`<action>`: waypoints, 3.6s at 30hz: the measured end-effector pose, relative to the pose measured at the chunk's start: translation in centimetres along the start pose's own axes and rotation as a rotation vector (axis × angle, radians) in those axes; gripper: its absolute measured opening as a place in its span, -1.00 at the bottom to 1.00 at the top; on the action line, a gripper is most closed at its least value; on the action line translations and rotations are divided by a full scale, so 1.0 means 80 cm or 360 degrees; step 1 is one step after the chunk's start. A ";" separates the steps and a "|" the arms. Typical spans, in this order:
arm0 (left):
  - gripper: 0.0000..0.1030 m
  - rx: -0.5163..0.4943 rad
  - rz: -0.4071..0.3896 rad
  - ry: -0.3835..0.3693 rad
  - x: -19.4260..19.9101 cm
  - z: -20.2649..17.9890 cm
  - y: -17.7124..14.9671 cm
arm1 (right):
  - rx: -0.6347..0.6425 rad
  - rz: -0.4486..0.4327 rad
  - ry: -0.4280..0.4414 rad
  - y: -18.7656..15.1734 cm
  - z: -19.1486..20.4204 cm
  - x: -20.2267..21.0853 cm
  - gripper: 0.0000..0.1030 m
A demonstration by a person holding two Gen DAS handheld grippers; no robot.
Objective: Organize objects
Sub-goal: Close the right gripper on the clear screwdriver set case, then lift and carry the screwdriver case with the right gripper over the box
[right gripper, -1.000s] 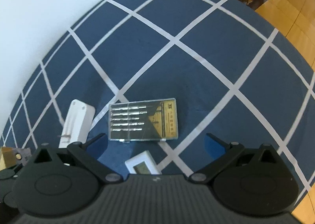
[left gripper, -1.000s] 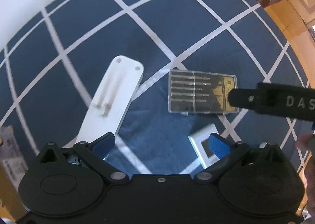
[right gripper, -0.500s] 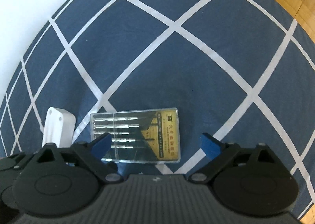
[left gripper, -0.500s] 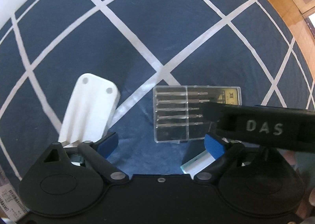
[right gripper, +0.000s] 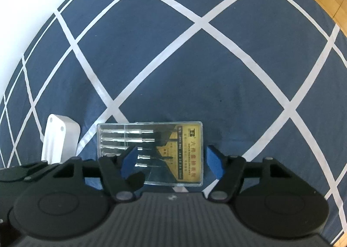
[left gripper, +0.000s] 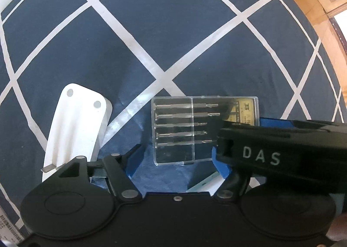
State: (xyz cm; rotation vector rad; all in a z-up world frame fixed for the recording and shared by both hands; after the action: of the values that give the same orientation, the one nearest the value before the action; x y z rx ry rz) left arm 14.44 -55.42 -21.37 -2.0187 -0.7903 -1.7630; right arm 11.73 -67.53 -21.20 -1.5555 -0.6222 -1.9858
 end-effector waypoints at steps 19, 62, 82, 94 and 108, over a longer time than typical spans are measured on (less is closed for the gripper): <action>0.18 0.0004 -0.0023 0.0024 0.007 -0.009 0.001 | 0.0023 -0.0016 0.0015 -0.001 -0.003 0.002 0.17; 0.18 0.0334 -0.0464 0.0387 0.263 -0.019 -0.246 | 0.0475 -0.0327 0.0338 -0.231 0.107 0.215 0.17; 0.18 0.0584 -0.0515 0.0450 0.310 0.088 -0.443 | 0.0705 -0.0293 0.0394 -0.412 0.236 0.205 0.17; 0.18 0.0853 -0.0505 0.0448 0.311 0.181 -0.534 | 0.0953 -0.0185 0.0385 -0.493 0.350 0.162 0.17; 0.18 0.1022 -0.0411 0.0337 0.255 0.268 -0.559 | 0.1087 -0.0047 0.0283 -0.512 0.425 0.081 0.17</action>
State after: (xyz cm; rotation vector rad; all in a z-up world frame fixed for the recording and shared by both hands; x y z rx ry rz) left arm 5.48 -3.94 -9.41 -1.3344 -1.3767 -1.5371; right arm 8.06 -15.60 -8.40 -0.9475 -1.1049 -1.6482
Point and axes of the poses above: each gripper's, at about its wrist camera, not at the fingertips, and x roughly against the way its jaws point, z to its left, y to its top, the point moved 1 cm from there along -x, roughly the way its jaws point, and after that the axes turned 15 degrees about -x, right-handed, at the moved point
